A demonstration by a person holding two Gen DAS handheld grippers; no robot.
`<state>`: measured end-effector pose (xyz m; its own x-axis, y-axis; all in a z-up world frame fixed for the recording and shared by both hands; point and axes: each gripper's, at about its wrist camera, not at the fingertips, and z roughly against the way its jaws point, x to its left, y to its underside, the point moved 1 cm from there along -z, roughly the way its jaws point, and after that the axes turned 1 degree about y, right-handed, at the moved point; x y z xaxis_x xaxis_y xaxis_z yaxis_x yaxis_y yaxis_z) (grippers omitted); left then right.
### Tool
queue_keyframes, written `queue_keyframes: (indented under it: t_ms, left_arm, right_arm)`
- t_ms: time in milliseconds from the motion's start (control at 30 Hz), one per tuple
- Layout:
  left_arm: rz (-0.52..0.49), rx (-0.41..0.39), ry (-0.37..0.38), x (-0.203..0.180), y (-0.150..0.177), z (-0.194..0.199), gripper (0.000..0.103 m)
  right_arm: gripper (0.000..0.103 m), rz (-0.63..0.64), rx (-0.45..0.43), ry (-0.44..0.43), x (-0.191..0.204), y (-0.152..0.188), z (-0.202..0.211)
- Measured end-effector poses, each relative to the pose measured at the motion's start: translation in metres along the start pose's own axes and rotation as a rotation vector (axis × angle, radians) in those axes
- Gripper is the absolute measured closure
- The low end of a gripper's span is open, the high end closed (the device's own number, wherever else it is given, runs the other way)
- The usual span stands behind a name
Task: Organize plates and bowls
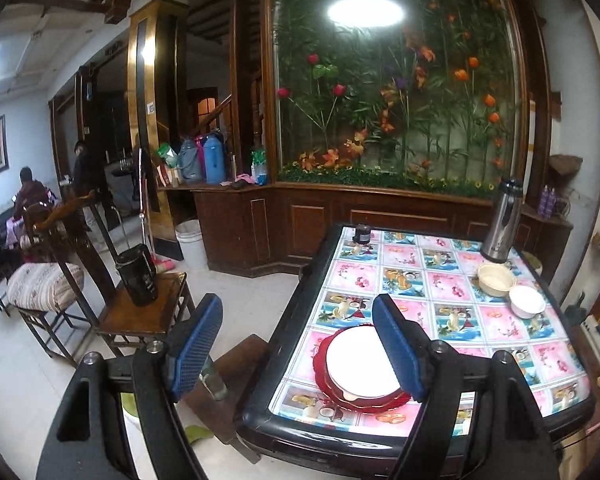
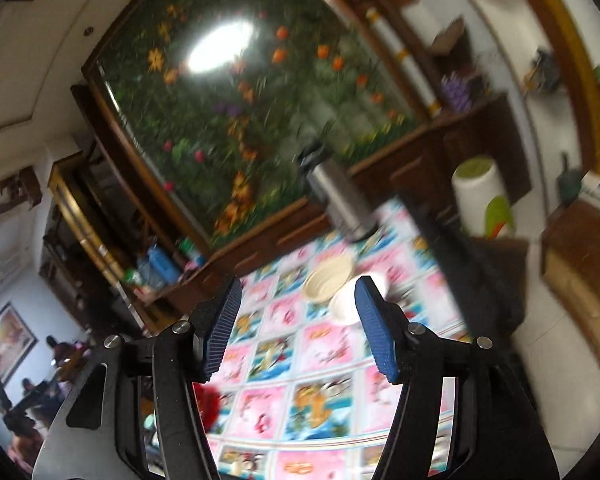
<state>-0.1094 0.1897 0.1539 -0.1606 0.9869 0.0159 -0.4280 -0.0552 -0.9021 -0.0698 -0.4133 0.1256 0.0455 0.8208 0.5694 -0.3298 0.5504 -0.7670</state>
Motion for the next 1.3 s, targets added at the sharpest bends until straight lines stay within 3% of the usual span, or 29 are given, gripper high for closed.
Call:
queue_keyframes:
  t_ms: [133,233,433,700,967,1133,1300]
  left_arm:
    - [-0.047,-0.033,-0.010,-0.013,0.006,-0.010,0.025]
    - [-0.065,0.017,0.051,-0.031,0.013,-0.026,0.025]
    - [-0.151,0.060,0.115,-0.077,0.014,-0.045,0.025]
    - [-0.220,0.009,0.191,-0.108,-0.006,-0.034,0.025]
    - [-0.261,-0.069,0.362,-0.134,-0.035,0.009,0.025]
    - [-0.346,-0.175,0.459,-0.162,-0.052,0.068,0.025]
    - [-0.424,-0.283,0.510,-0.183,-0.063,0.123,0.025]
  right_arm:
    - [0.043,-0.036,-0.105,0.036,-0.021,-0.008,0.044]
    - [0.043,-0.107,-0.180,0.089,-0.046,-0.011,0.065]
    - [0.043,-0.166,-0.154,0.130,-0.073,-0.006,0.073]
    - [0.043,-0.175,-0.184,0.144,-0.077,-0.016,0.089]
    - [0.043,-0.182,-0.246,0.068,-0.048,-0.036,0.100]
    - [0.043,-0.092,-0.280,0.026,-0.002,-0.048,0.110]
    - [0.043,-0.037,-0.295,-0.035,0.037,-0.053,0.112]
